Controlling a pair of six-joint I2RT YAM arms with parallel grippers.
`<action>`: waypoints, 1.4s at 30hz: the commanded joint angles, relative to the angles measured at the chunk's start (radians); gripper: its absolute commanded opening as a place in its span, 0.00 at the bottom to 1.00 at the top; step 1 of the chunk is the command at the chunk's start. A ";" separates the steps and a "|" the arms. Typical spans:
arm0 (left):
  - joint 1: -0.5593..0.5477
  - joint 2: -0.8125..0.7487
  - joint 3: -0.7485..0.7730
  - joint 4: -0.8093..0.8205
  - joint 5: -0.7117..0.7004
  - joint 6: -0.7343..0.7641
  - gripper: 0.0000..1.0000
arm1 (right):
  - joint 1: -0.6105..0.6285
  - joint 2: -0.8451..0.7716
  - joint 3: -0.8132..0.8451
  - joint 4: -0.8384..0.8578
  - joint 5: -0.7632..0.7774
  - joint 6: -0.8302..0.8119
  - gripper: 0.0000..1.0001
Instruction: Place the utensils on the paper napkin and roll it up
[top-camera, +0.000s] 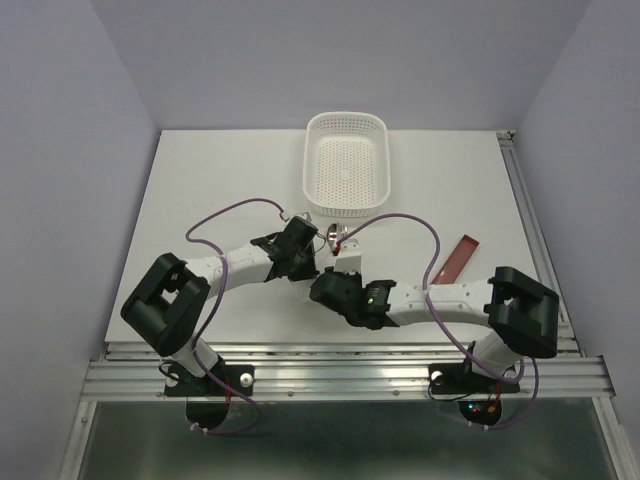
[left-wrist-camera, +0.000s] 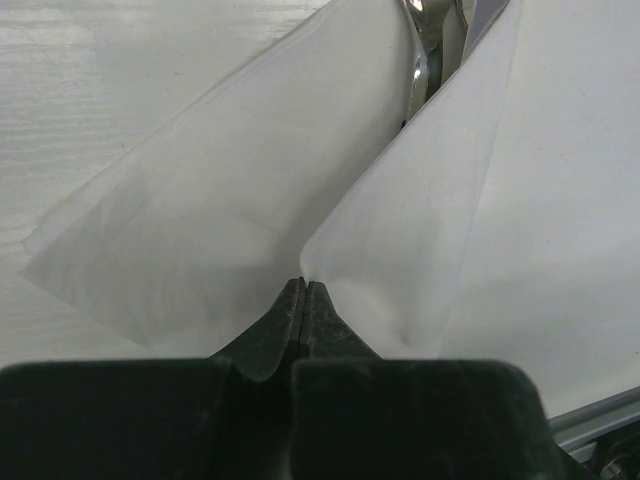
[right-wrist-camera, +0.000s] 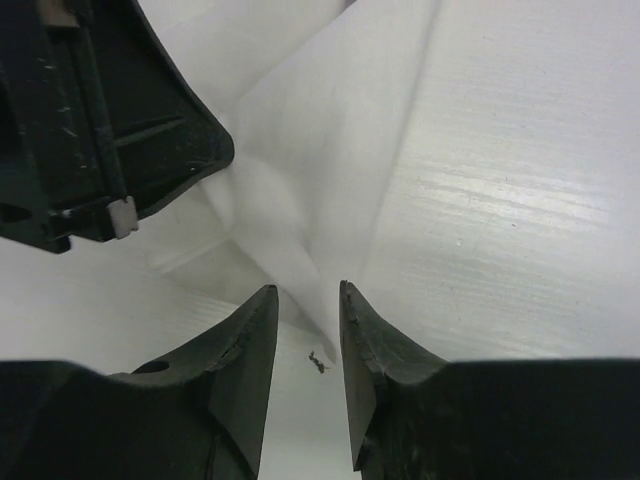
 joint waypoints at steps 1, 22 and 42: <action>0.000 0.011 -0.018 0.020 -0.036 0.006 0.00 | 0.011 -0.102 -0.063 0.086 -0.038 -0.022 0.35; 0.000 0.064 -0.021 0.032 -0.058 0.005 0.00 | -0.014 -0.099 -0.232 0.367 -0.164 -0.093 0.09; 0.000 0.043 -0.034 0.030 -0.024 0.029 0.00 | -0.024 -0.201 -0.175 0.221 -0.090 -0.080 0.10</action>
